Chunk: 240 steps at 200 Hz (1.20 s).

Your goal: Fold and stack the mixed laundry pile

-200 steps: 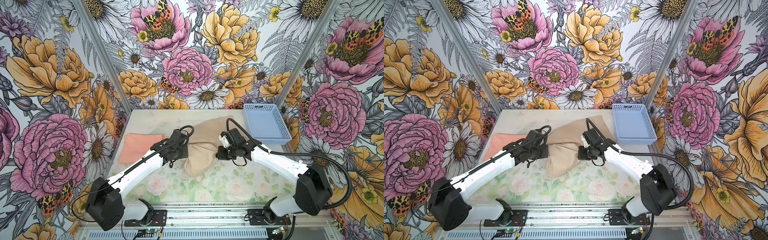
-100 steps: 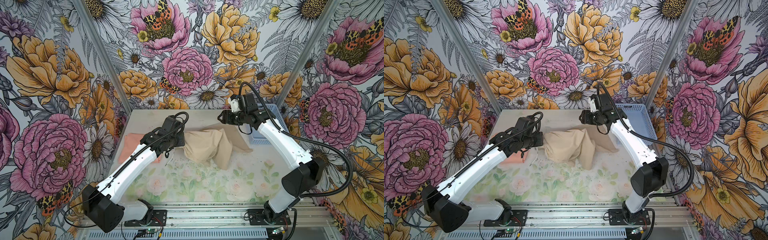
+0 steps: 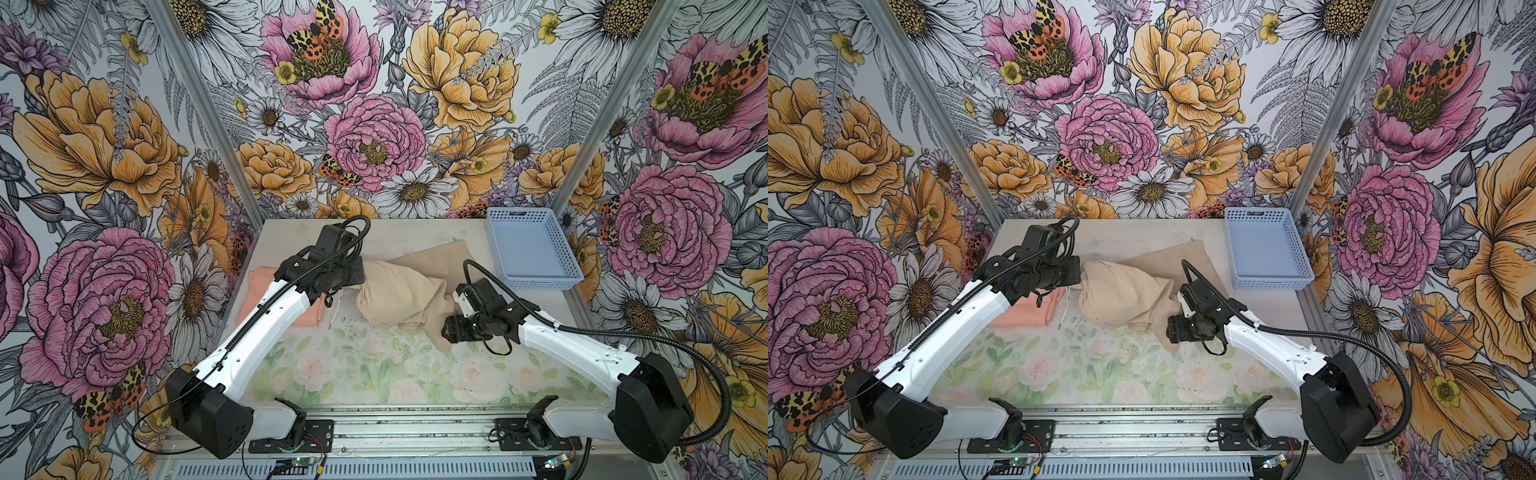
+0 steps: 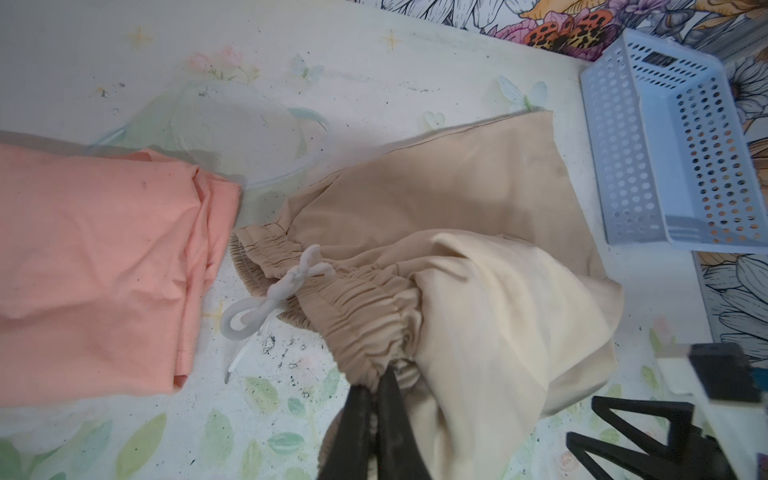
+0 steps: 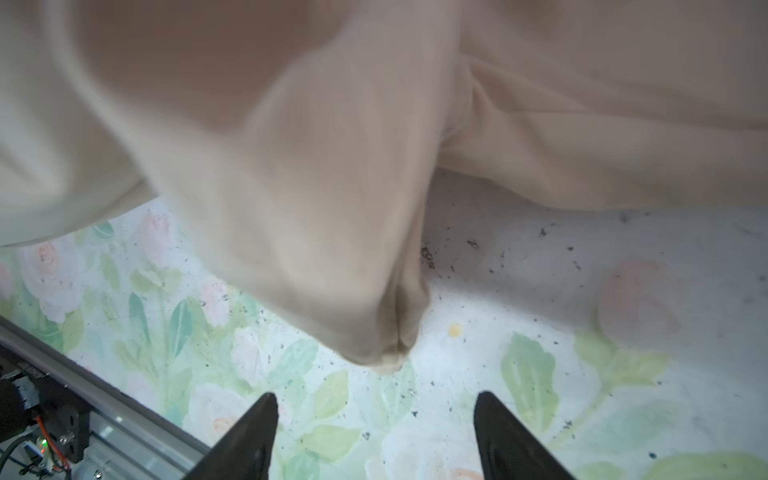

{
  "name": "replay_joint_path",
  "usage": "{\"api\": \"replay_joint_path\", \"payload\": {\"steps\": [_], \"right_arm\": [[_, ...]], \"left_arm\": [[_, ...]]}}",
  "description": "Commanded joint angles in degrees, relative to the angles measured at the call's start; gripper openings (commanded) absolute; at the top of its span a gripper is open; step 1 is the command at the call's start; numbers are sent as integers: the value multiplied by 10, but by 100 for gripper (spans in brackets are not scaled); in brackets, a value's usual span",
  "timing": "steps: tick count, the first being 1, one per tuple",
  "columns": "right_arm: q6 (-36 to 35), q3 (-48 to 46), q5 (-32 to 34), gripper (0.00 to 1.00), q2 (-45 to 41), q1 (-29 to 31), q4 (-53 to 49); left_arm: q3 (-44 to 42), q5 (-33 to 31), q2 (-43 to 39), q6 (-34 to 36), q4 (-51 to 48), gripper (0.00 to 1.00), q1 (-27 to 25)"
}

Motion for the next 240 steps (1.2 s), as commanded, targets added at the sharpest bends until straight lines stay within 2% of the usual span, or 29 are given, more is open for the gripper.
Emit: {"api": "replay_joint_path", "payload": {"steps": [1,11,20,28,38,54,93,108,124,130,139,146,153,163,184,209,240], "right_arm": [[4,-11,15,77,30,7,132],[-2,-7,8,73,55,6,157],[-5,-2,-4,63,72,6,173],[-5,5,-13,50,78,6,177],[-7,13,-22,30,72,3,169],[-16,29,-35,0,37,-16,119],[-87,132,-59,0,-63,-114,-105],[-129,196,-48,0,-44,-151,-159],[-158,264,-10,0,16,-183,-180],[-160,290,1,9,50,-194,-180],[-159,328,23,29,97,-208,-180],[-157,349,37,39,125,-212,-180],[-154,371,49,47,150,-212,-184],[-145,383,42,53,163,-212,-184],[-127,334,46,58,130,-194,-178],[-80,191,25,57,38,-190,-161],[-12,6,-27,49,-77,-187,-106]], "left_arm": [[26,13,0,13,-5,0,2],[33,14,-2,13,-8,0,1],[40,14,-5,13,-12,0,1],[47,12,-7,14,-17,0,1],[56,9,-10,17,-23,0,2],[64,5,-15,21,-33,0,4],[52,5,-33,26,-39,0,19],[42,7,-38,27,-39,0,24],[29,8,-41,26,-38,0,24],[23,10,-41,25,-38,0,24],[12,11,-40,23,-36,0,23],[1,13,-40,21,-33,0,21],[-13,15,-41,19,-27,0,19],[-32,19,-41,14,-21,0,16],[-63,15,-46,6,-12,0,9],[-85,7,-56,2,-8,0,11],[-93,11,-61,3,-8,0,15]]}}
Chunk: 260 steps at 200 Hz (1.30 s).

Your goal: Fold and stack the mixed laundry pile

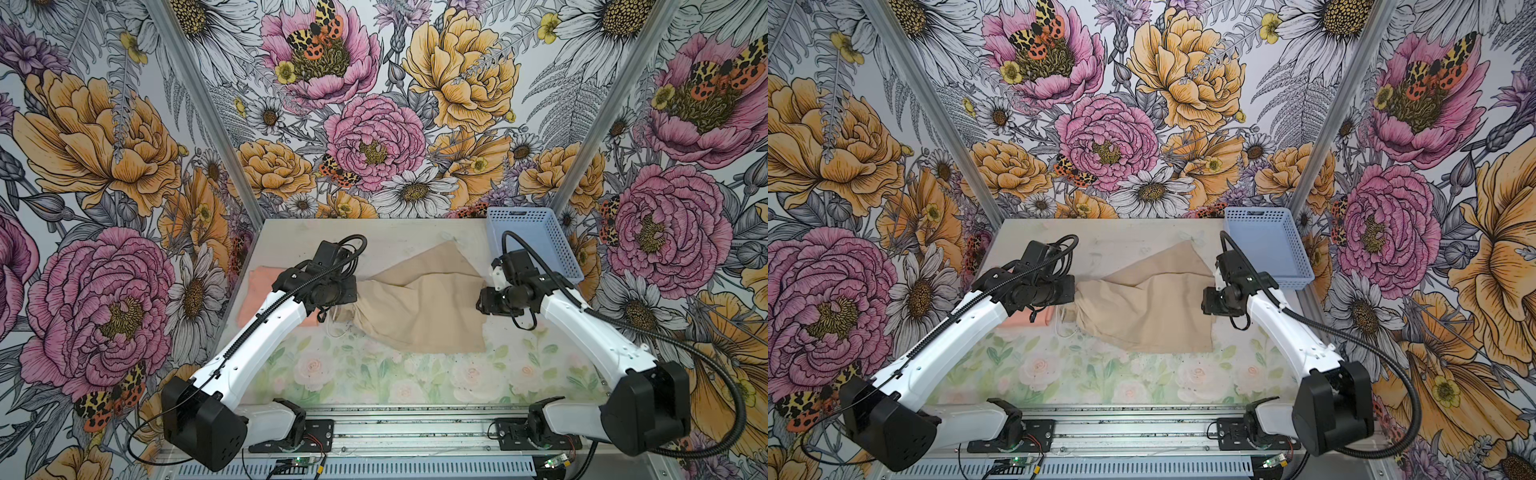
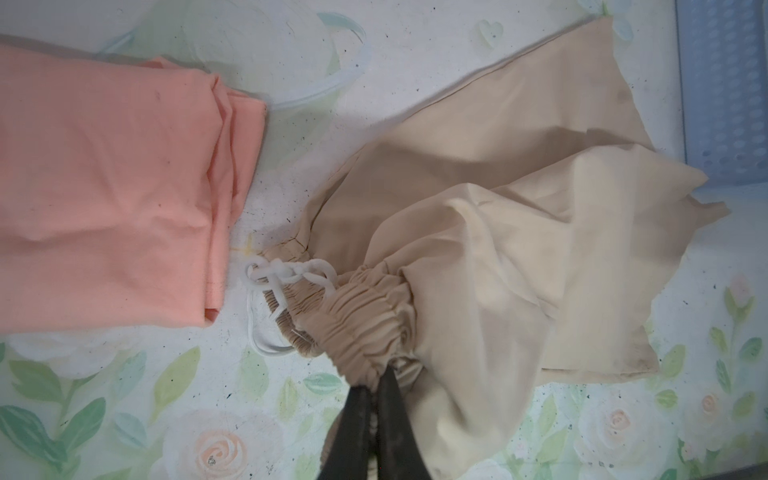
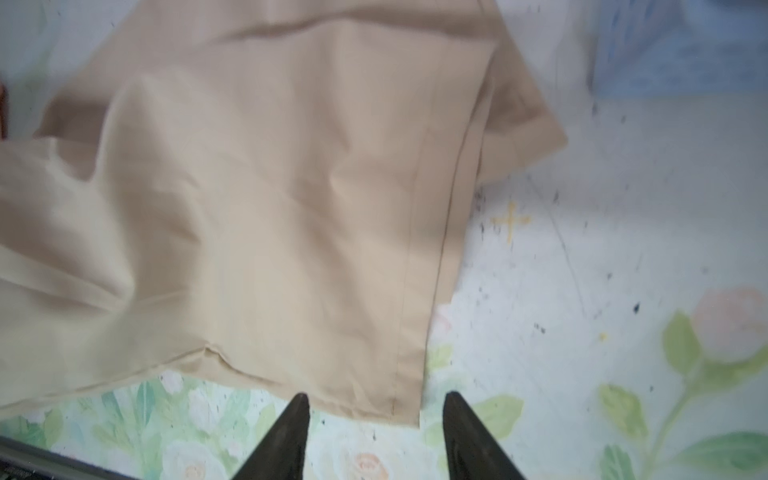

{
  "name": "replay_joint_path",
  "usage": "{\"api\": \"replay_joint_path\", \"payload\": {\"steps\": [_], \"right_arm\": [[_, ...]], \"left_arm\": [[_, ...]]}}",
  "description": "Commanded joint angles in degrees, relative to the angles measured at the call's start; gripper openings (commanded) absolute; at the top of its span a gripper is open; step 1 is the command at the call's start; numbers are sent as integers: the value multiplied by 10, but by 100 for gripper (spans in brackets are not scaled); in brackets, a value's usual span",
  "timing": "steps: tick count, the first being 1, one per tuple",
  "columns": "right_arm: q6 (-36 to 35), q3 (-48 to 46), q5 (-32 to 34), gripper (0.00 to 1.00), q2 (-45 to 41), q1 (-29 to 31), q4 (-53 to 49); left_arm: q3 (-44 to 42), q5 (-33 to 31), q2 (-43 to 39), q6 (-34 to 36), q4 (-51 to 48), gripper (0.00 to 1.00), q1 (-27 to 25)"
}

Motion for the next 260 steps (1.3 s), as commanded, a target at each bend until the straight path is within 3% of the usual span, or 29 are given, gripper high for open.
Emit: {"api": "replay_joint_path", "payload": {"steps": [1,42,119,133,153,166,211,260], "right_arm": [[66,-99,-41,49,-62,1,40],[106,-223,-77,39,-56,4,143],[81,-210,-59,32,6,5,183],[79,-208,-66,27,14,5,185],[79,-211,-77,1,12,5,185],[80,-206,-80,0,-6,5,173],[55,-49,-52,0,-117,-13,6],[1,161,-16,0,-108,-33,-115]], "left_arm": [[-4,5,-23,-7,25,0,4],[-14,7,-28,-5,25,0,4],[-23,7,-38,-12,24,0,2],[-22,7,-38,-12,25,0,2],[-23,5,-41,-11,24,0,4],[-24,5,-45,-10,24,0,8],[2,29,-60,-2,11,0,44],[75,57,-49,12,-13,0,58]]}}
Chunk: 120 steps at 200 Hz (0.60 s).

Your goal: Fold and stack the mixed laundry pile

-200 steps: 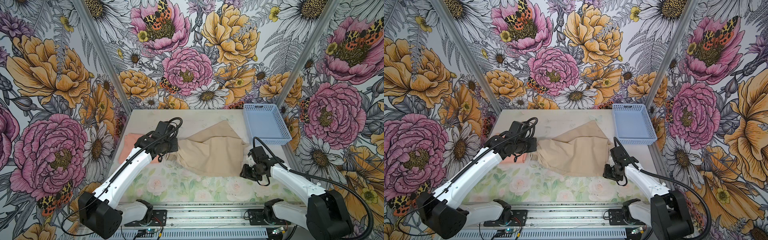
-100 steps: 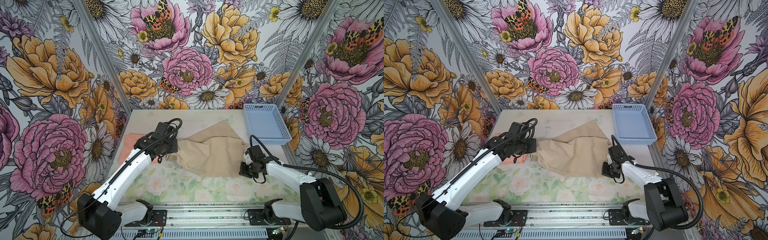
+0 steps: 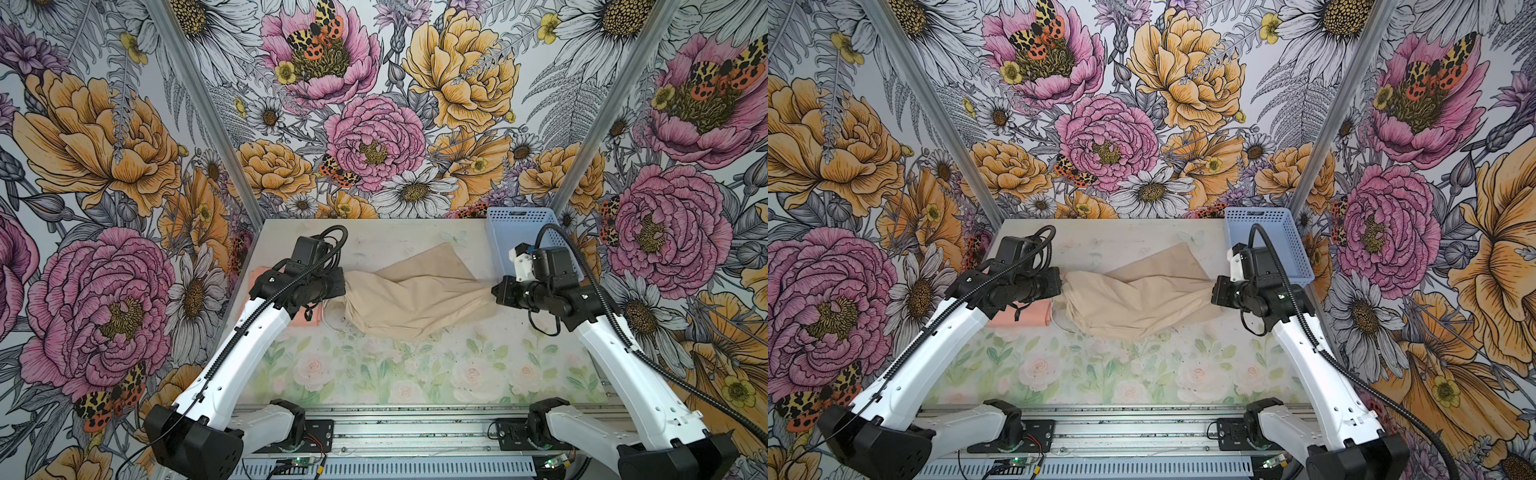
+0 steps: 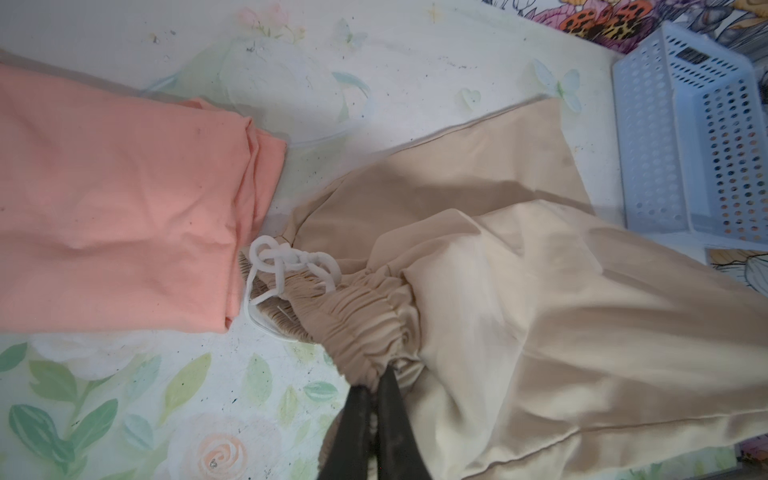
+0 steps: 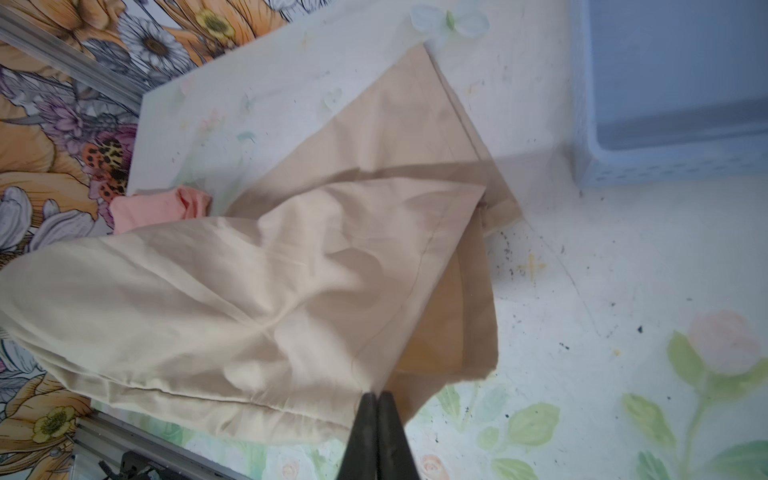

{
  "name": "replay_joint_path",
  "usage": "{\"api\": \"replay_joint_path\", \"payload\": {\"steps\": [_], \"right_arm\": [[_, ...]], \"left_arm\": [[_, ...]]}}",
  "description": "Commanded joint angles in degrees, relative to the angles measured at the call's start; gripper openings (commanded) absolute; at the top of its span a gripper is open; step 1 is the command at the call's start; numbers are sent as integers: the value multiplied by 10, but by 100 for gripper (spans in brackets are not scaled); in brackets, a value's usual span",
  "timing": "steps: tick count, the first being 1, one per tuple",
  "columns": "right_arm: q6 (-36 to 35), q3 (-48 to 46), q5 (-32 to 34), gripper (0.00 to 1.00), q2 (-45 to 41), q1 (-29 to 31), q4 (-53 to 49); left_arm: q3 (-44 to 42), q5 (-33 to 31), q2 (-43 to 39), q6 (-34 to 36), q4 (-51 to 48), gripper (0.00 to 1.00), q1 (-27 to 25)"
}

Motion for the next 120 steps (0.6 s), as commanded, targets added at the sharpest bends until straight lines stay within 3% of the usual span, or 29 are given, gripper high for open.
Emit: {"api": "replay_joint_path", "payload": {"steps": [1,59,120], "right_arm": [[-36,64,31,0,8,-10,-92],[-70,202,66,0,7,-39,-176],[-99,356,159,0,0,-53,-276]], "left_arm": [[42,26,-3,9,-3,0,5],[6,59,-35,-13,-5,0,0],[3,62,-66,-46,-7,0,-64]]}}
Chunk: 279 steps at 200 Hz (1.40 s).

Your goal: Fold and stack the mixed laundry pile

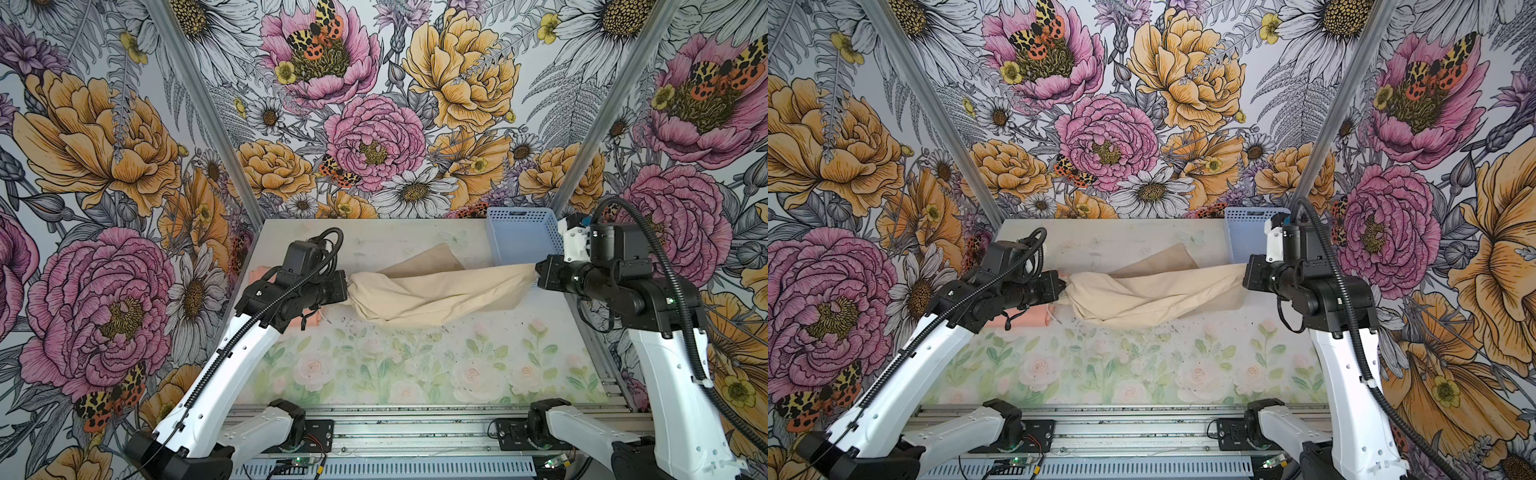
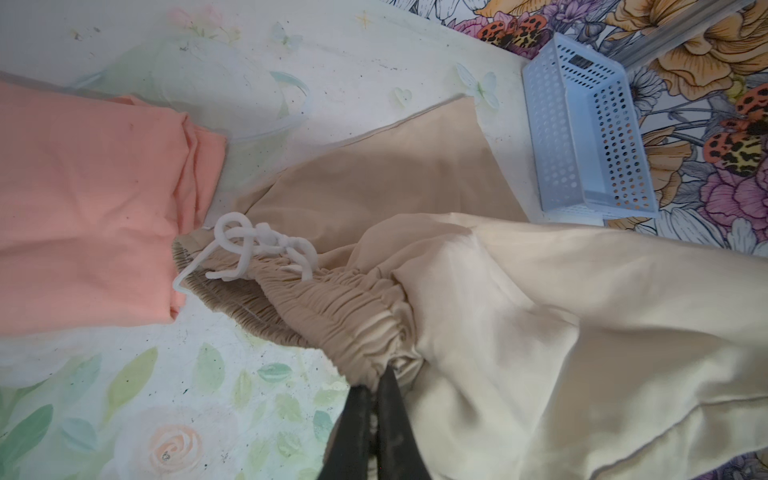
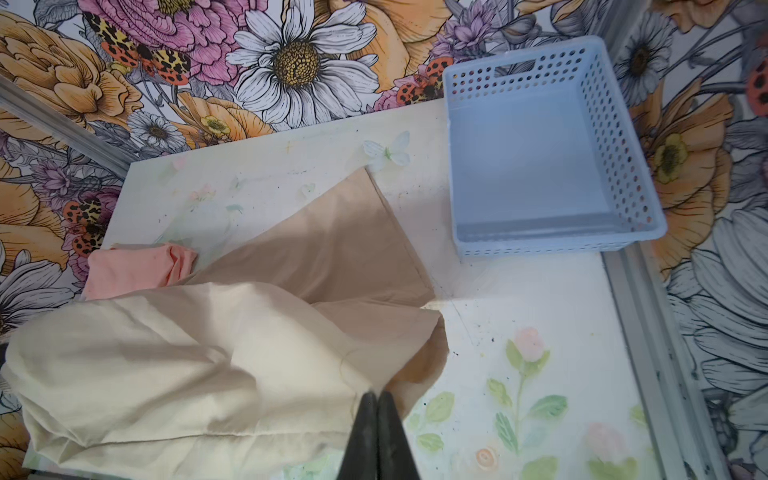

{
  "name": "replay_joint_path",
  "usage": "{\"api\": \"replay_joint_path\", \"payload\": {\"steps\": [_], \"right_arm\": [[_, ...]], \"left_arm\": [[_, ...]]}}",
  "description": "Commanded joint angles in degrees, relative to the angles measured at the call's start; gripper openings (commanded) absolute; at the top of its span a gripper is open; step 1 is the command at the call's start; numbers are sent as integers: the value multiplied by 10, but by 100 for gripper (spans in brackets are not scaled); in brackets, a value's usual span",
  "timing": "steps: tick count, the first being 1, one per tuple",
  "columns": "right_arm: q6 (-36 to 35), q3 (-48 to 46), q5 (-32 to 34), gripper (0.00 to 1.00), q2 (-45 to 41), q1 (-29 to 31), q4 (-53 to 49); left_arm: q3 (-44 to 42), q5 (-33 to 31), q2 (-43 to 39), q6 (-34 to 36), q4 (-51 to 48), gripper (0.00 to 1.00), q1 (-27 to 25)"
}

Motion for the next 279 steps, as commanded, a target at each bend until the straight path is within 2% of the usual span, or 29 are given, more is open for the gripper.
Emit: {"api": "replay_joint_path", "payload": {"steps": [1,47,74,100,122,141,170,215,246,268,279], "right_arm": [[-22,59,63,0,-10,-5,-55],[-45,165,128,0,1,-6,-124],[-44,187,163,0,-11,-5,-147],[-40,191,171,0,-22,-6,-161],[-38,178,164,0,-16,-5,-156],[-36,142,136,0,-2,-5,-117],[-33,89,95,0,47,-5,-29],[-42,93,82,0,189,-4,77],[-52,156,73,0,283,-1,95],[-61,183,68,0,315,3,95],[-66,188,64,0,322,4,94]], "left_arm": [[6,10,-5,-20,5,0,-27],[26,0,-8,-63,9,0,-89],[5,-5,-11,-106,14,0,-149],[-53,-20,-53,-166,19,0,-204],[-132,-23,-109,-214,27,0,-216],[-182,-32,-147,-231,27,0,-205],[-235,-1,-157,-230,40,0,-151],[-259,69,-97,-183,94,0,-44],[-254,76,-53,-164,107,0,-27],[-261,75,-51,-167,115,0,-28],[-268,78,-55,-173,120,4,-30]]}}
